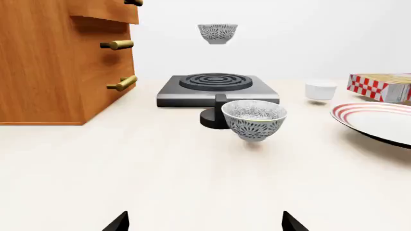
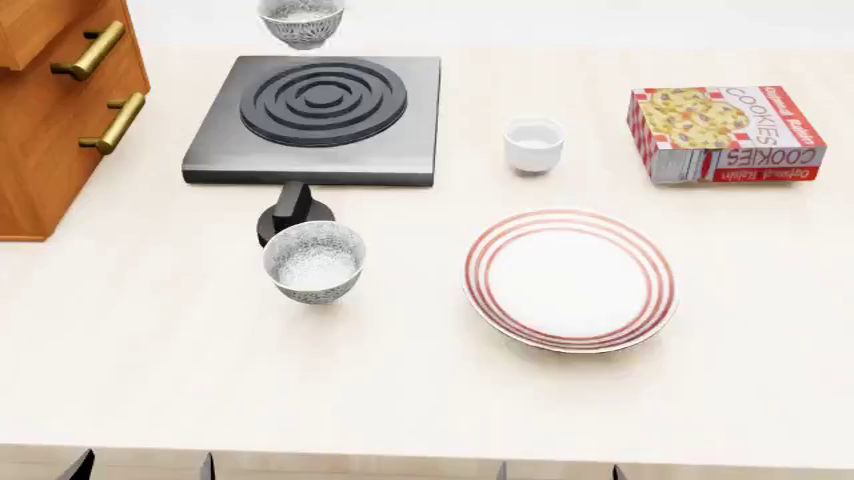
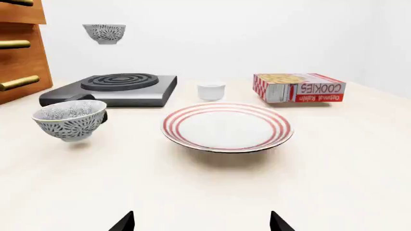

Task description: Pick the akita bowl on the stove and place it on the plate.

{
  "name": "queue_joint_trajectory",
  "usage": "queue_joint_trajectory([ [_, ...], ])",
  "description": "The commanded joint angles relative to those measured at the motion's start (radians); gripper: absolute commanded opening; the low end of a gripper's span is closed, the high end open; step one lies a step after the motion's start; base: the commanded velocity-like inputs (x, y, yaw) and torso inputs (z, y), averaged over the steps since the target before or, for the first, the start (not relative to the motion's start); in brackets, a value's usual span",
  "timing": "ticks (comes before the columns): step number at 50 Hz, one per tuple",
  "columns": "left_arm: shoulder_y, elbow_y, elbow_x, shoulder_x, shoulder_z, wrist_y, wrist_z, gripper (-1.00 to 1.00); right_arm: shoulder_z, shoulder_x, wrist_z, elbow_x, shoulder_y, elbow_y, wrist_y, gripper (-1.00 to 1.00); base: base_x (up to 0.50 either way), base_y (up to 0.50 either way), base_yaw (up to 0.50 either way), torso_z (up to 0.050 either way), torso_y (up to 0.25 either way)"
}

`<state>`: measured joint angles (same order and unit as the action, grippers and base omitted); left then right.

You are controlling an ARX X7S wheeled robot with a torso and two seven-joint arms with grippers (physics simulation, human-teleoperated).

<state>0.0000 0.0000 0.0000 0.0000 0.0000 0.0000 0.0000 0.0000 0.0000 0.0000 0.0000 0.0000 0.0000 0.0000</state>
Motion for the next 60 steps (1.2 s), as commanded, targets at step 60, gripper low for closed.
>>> queue_joint_trajectory([
  [60,-0.011,-0.027,-0.093,-0.104,0.127,0.016,-0.127,1.00,0.043,0.115,0.166,0.222,1.060,-0.482,1.271,1.00,0.00,0.00,0.00,0.000,0.000],
])
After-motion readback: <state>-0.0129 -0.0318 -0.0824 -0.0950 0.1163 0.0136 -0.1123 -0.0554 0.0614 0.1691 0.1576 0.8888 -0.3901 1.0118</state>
